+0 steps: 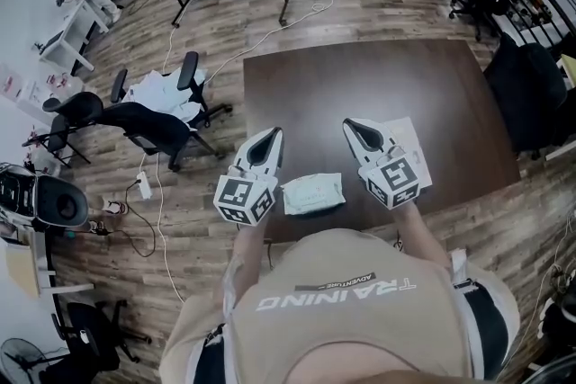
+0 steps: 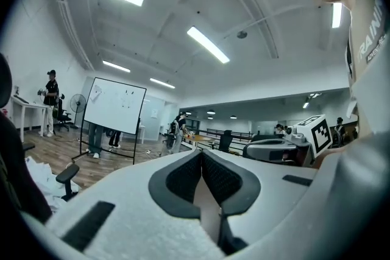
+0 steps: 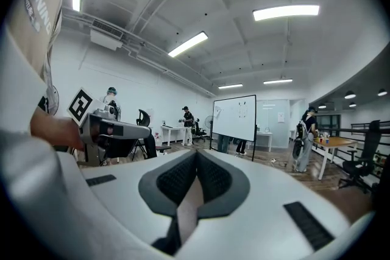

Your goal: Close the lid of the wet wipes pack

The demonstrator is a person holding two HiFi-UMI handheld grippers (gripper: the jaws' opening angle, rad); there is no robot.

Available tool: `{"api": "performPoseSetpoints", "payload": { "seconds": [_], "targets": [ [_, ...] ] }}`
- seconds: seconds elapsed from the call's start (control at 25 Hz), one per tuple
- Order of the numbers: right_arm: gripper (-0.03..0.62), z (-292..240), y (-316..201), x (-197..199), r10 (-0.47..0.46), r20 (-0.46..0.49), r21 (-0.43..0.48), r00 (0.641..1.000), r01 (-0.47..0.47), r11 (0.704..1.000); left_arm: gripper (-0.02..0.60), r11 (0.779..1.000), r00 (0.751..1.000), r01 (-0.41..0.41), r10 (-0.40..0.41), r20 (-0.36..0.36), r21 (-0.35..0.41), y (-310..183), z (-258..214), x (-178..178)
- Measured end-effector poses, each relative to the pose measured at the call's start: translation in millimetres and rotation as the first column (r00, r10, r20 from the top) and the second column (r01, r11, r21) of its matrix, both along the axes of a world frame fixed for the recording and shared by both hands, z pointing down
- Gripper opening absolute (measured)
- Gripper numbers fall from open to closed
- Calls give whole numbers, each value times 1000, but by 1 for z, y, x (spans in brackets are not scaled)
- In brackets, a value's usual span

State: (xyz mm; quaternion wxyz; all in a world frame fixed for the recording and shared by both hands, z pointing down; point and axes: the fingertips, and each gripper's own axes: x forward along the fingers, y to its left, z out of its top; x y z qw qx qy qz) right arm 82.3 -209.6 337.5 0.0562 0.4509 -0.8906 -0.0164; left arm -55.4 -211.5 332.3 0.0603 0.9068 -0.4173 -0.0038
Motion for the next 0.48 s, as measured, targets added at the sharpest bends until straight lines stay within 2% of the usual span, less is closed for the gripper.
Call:
{"api": "performPoseSetpoints", "payload": {
  "seconds": [0.2, 0.48],
  "targets": [
    [14, -1, -10, 2, 8, 12, -8, 1000, -7, 1000, 11, 1000, 1000, 9, -9, -1, 27, -1, -12, -6],
    [14, 13, -18, -25, -56, -2, -17, 998, 56, 998, 11, 998, 998, 67, -67, 3, -13, -7, 3, -32]
  ]
}}
